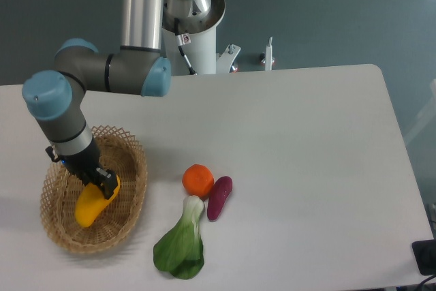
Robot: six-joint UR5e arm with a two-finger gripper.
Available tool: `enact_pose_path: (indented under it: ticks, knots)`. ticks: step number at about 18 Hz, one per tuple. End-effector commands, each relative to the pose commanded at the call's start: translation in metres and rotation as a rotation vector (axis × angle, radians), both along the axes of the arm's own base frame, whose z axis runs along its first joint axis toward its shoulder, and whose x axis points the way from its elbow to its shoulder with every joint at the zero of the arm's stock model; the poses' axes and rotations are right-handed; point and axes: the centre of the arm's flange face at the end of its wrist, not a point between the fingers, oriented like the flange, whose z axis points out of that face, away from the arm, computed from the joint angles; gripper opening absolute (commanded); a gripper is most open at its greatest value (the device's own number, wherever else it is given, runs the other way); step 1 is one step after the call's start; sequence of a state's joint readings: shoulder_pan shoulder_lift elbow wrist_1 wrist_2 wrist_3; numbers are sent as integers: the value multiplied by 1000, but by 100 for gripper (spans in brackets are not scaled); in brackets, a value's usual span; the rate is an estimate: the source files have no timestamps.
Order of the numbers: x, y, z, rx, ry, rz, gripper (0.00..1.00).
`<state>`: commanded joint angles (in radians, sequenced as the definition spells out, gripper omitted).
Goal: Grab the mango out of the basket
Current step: 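Lift the mango out of the basket and carry it above the table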
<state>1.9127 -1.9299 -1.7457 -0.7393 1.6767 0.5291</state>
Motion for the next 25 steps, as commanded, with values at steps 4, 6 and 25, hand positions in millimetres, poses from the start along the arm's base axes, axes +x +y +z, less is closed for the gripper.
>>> enact_pose_path:
  ticks: [4, 6, 25]
  knots:
    - [-52, -28, 47, 33, 42, -7, 56]
    - [-85, -48, 61, -1, 41, -5, 56]
    - [-279, -177, 90, -9, -18, -38, 57]
